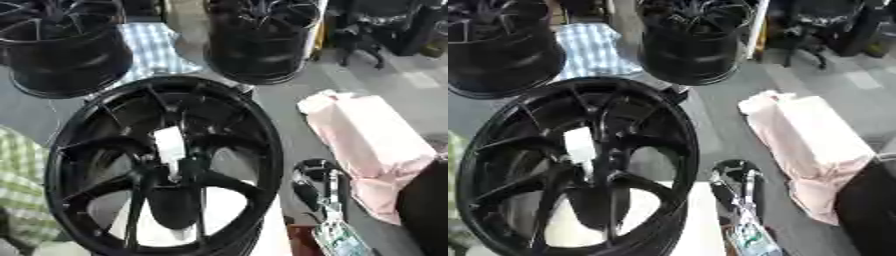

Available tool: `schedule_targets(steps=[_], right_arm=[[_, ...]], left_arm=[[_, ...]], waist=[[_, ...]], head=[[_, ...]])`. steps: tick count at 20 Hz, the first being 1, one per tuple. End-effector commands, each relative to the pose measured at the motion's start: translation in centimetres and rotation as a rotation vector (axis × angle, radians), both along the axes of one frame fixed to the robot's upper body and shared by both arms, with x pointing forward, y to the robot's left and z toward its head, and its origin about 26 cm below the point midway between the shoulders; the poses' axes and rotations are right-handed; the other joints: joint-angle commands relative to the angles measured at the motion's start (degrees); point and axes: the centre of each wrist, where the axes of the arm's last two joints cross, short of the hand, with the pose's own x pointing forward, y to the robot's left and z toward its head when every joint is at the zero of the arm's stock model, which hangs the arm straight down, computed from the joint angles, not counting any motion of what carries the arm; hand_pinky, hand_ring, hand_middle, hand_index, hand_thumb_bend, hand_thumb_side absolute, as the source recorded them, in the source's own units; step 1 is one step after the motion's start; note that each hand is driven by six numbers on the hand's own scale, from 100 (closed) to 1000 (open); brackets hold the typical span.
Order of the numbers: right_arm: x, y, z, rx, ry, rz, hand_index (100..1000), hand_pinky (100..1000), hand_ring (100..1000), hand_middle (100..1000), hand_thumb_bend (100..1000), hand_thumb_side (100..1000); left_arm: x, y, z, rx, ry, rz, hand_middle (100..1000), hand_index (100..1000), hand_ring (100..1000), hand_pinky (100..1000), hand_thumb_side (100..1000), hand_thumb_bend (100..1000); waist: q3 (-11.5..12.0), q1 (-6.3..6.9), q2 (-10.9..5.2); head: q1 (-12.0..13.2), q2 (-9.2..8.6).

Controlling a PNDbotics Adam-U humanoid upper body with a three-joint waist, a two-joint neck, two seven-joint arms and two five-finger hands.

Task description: Pull the pin out of the wheel hub.

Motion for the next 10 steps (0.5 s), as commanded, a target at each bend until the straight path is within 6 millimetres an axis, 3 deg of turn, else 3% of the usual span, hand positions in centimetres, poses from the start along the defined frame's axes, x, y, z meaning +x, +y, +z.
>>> schedule_targets(steps=[1,4,6,8,10], right_arm=[[0.2,-0.3,0.5,-0.015,-0.017,0.004,415,668,596,596,100,100],[0.2,-0.3,0.6,-0.014,-0.021,0.000,476,670,600,600,100,100],[0.3,-0.7,1.1,-0.026,-0.035,-0.011,612,678,611,612,100,100],[0.1,-1.8,2.5,-0.073,-0.067,-0.021,668,684,619,621,100,100],[-0.5,-3.6,5.1,-0.140,-0.122,-0.024,718,694,632,643,100,100]], left_arm=[[0.1,0.2,0.8,0.018,-0.025,-0.006,662,692,257,506,889,100],[0.1,0.1,0.8,0.018,-0.024,-0.007,662,692,256,506,890,100],[0.1,0.2,0.7,0.016,-0.023,-0.005,662,692,263,506,889,100],[0.0,0.3,0.8,0.015,-0.021,-0.001,662,692,259,506,889,100],[0.0,0.4,0.8,0.018,-0.019,0.001,662,692,261,506,889,100]], waist=[[0.01,0.23,-0.26],[-0.12,0.29,-0.30],[-0.18,0.35,-0.40],[-0.18,0.31,-0.46],[-0.28,0.16,-0.53]], head=[[-0.09,-0.71],[-0.06,-0.59],[0.07,-0.61],[0.32,-0.52],[0.56,-0.34]])
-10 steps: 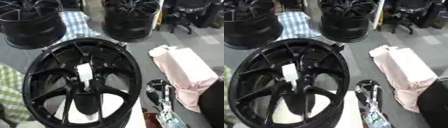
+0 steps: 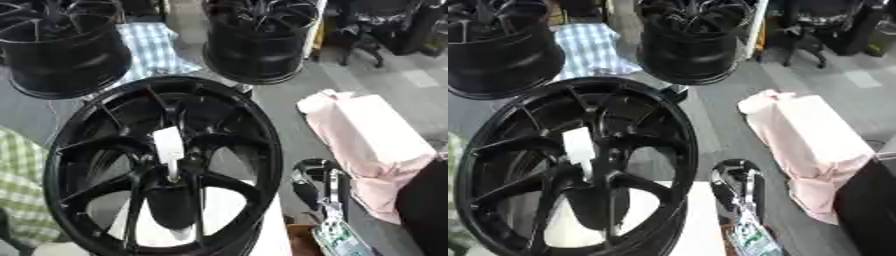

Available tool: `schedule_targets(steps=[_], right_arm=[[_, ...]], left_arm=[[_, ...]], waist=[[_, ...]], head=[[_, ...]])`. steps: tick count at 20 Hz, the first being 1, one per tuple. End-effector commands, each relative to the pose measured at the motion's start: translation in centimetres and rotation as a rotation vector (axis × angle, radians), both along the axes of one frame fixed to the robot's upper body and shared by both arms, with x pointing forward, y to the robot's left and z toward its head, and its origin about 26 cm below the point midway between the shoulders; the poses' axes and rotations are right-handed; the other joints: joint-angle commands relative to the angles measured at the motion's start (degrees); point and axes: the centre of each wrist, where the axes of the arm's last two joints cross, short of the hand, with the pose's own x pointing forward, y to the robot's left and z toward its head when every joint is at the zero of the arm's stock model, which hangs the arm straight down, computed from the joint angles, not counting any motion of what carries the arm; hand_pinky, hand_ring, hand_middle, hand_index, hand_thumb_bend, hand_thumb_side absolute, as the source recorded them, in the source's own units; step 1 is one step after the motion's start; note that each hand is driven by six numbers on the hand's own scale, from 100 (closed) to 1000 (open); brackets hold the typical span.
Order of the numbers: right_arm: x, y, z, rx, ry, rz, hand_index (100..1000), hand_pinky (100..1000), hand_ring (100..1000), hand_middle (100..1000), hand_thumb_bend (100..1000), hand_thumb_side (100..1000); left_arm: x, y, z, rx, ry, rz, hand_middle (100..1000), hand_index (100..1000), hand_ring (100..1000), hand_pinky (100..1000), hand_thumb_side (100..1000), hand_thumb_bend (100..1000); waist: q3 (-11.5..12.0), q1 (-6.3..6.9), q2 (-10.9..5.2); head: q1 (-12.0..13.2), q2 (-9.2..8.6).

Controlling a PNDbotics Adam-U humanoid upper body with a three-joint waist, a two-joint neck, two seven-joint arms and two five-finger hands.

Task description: Pull the pin out of the wheel hub.

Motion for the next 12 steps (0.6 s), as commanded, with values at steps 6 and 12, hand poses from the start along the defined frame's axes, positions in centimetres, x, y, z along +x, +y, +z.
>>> schedule_targets(steps=[6,12], right_arm=[[-2.4,-6.9,11.8,-0.346,-0.213,0.165,814,730,686,723,233,203],[-1.4,-9.8,16.4,-0.600,-0.242,0.656,865,756,705,759,335,318]], left_arm=[[0.0,0.5,1.0,0.028,-0.020,-0.001,662,692,258,506,889,100],[0.1,0.6,1.1,0.039,-0.020,-0.005,662,692,257,506,890,100]], waist=[[-0.01,-0.56,-0.68],[0.41,-1.16,-0.84]], head=[[0.37,-0.34],[0.40,0.09]])
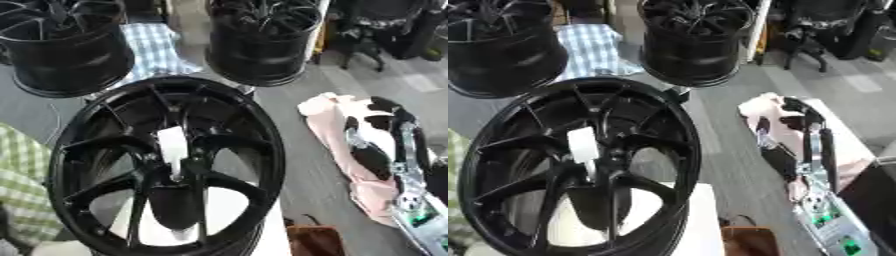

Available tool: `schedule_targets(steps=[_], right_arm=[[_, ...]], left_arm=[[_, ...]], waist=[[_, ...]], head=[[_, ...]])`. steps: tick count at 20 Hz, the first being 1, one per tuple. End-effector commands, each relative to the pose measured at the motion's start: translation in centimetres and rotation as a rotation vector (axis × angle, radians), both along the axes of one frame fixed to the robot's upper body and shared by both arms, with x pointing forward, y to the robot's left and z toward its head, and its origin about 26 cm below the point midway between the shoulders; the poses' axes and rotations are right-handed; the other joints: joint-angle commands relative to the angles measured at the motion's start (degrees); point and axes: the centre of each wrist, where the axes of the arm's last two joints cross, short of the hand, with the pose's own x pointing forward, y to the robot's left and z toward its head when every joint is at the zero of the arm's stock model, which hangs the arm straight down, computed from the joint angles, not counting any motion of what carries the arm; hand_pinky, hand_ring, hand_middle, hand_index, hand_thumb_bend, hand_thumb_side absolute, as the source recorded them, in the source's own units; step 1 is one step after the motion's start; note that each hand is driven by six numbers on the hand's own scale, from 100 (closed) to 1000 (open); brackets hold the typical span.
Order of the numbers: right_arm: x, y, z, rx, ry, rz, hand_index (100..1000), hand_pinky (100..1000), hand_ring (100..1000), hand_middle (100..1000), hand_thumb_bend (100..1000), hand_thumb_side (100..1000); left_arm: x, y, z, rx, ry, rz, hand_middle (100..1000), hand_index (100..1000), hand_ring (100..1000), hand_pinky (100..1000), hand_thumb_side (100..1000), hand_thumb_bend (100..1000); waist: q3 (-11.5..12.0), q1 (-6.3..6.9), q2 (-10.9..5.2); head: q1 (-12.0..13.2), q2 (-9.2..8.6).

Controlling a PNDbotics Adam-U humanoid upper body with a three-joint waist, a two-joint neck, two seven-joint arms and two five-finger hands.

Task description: Pull the pin out of the wheel hub.

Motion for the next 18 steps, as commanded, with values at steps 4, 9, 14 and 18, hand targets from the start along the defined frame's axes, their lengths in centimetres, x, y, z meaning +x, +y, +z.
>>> schedule_targets(steps=[4,9,14,18], right_arm=[[2.8,-0.8,7.4,-0.313,0.046,0.451,894,772,719,777,391,358],[5.2,1.1,12.7,-0.424,0.135,0.661,901,781,739,792,406,369],[6.6,3.8,15.9,-0.477,0.253,0.784,908,804,789,823,430,385],[7.4,6.1,17.2,-0.490,0.332,0.830,911,824,828,845,443,388]], left_arm=[[0.2,0.4,1.3,0.037,-0.022,-0.009,662,692,266,507,889,100],[0.4,0.1,1.4,0.032,-0.019,-0.019,662,692,277,506,889,100],[0.6,-0.3,1.6,0.024,-0.017,-0.031,662,691,283,506,889,100],[0.8,-0.8,1.7,0.017,-0.019,-0.044,661,691,286,506,888,100]], waist=[[0.59,-0.26,-0.73],[1.53,-0.42,-0.91],[2.46,-0.38,-0.95],[3.29,-0.20,-0.83]], head=[[-0.14,0.22],[-0.52,0.28],[-1.09,0.37],[-1.90,0.19]])
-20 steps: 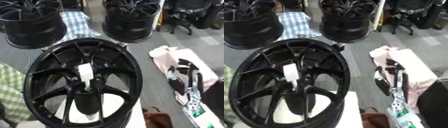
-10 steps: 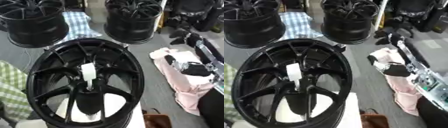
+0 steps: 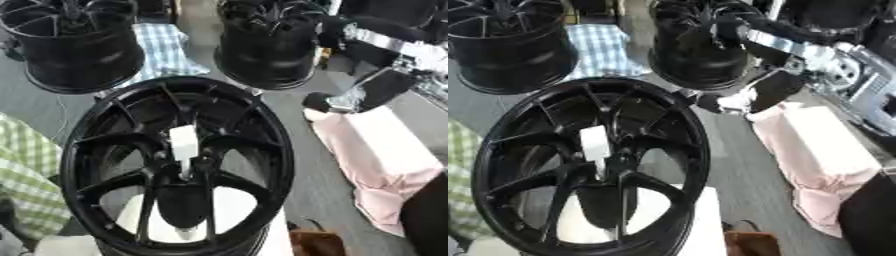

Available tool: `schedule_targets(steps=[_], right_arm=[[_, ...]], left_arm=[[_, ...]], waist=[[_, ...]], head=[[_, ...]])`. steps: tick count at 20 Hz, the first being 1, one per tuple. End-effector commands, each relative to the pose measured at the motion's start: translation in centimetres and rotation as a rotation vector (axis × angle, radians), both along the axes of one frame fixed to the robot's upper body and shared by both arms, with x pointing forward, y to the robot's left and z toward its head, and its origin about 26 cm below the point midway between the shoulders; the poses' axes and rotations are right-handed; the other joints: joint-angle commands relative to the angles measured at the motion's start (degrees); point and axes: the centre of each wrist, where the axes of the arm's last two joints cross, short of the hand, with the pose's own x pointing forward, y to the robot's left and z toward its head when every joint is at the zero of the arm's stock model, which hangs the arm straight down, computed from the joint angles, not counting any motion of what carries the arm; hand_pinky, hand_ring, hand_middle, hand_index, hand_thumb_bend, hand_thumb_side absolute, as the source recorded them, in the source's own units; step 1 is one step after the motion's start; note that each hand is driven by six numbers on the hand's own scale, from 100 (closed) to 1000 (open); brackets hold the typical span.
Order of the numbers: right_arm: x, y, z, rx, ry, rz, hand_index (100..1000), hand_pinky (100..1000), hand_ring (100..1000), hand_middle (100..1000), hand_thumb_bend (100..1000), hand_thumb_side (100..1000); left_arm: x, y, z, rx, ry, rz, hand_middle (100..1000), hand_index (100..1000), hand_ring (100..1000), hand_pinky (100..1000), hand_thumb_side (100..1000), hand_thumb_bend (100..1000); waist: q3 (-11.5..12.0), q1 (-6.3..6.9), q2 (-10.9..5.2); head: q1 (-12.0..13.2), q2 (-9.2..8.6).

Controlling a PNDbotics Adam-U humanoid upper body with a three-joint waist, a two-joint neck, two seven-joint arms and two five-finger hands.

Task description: Pull the pin out of the wheel hub.

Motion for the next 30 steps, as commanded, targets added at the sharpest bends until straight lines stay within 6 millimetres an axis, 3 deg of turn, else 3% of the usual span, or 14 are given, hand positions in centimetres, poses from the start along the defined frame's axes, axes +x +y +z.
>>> schedule_targets(steps=[1,15,30], right_arm=[[0.1,1.5,1.1,-0.043,0.057,0.014,911,827,832,848,445,389],[1.3,7.4,0.8,-0.132,0.204,-0.050,927,854,878,867,457,394],[5.0,9.9,-3.6,-0.381,0.208,-0.132,944,872,902,874,433,398]], left_arm=[[0.4,-0.2,1.3,0.012,-0.032,-0.019,661,691,288,506,888,100],[1.1,-1.7,1.6,-0.021,-0.036,-0.060,661,691,311,506,887,100],[1.5,-2.8,2.1,-0.047,-0.031,-0.089,661,691,328,506,888,100]], waist=[[0.29,0.30,-0.45],[2.95,1.14,-0.05],[4.42,1.43,0.38]], head=[[-0.76,0.05],[-4.10,-0.76],[-5.69,-0.90]])
